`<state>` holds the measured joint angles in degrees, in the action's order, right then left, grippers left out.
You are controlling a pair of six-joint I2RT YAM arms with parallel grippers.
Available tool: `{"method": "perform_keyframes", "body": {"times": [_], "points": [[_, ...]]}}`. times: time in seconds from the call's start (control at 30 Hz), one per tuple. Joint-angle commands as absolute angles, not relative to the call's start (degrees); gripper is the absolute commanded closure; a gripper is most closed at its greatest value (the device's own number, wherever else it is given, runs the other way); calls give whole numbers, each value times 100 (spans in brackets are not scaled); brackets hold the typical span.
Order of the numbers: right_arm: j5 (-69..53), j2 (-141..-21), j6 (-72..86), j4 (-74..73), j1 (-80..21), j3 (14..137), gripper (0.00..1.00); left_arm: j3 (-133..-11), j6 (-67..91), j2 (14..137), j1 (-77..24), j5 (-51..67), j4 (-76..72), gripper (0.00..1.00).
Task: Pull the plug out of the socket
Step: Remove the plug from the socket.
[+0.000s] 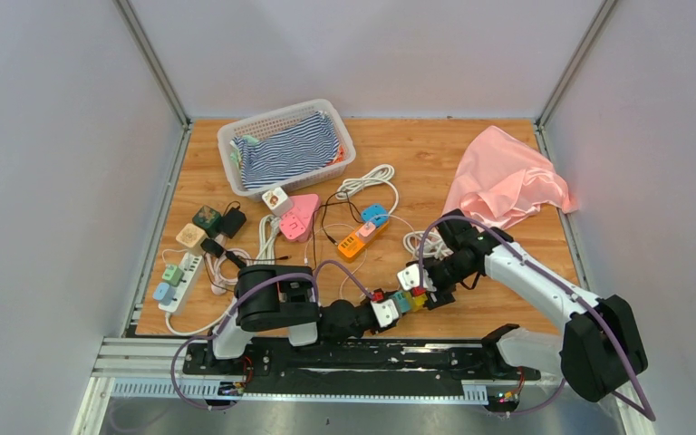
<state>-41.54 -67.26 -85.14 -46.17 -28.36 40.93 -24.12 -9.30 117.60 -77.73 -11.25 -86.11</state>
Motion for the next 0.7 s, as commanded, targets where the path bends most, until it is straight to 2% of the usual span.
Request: {"method": "perform_keyframes", "body": {"times": [0.0, 0.17, 0.23, 0.37, 0.43, 0.67], "points": [[-4258, -6729, -8587, -4777, -2916, 4101, 71, -2461, -1134, 11917, -7778, -1015, -8801, 75], [-4343, -6794, -8596, -4896, -2910, 4172, 89, -2454, -1067, 11944, -7778, -764, -8795, 100], [-4493, -6838, -8656, -5001, -2914, 4200, 99, -2429, -1022, 11938, -7763, -655, -8796, 100], [-5266, -6934, -9426, -5913, -2931, 4321, 100, -2387, -644, 11899, -7527, -59, -8793, 100], [-5250, -6988, -9504, -5902, -2946, 4272, 100, -2375, -416, 11885, -7386, 156, -8791, 100], [-4288, -7246, -7332, -4820, -2871, 4758, 100, -2402, -354, 11936, -7313, 429, -8786, 100]]}}
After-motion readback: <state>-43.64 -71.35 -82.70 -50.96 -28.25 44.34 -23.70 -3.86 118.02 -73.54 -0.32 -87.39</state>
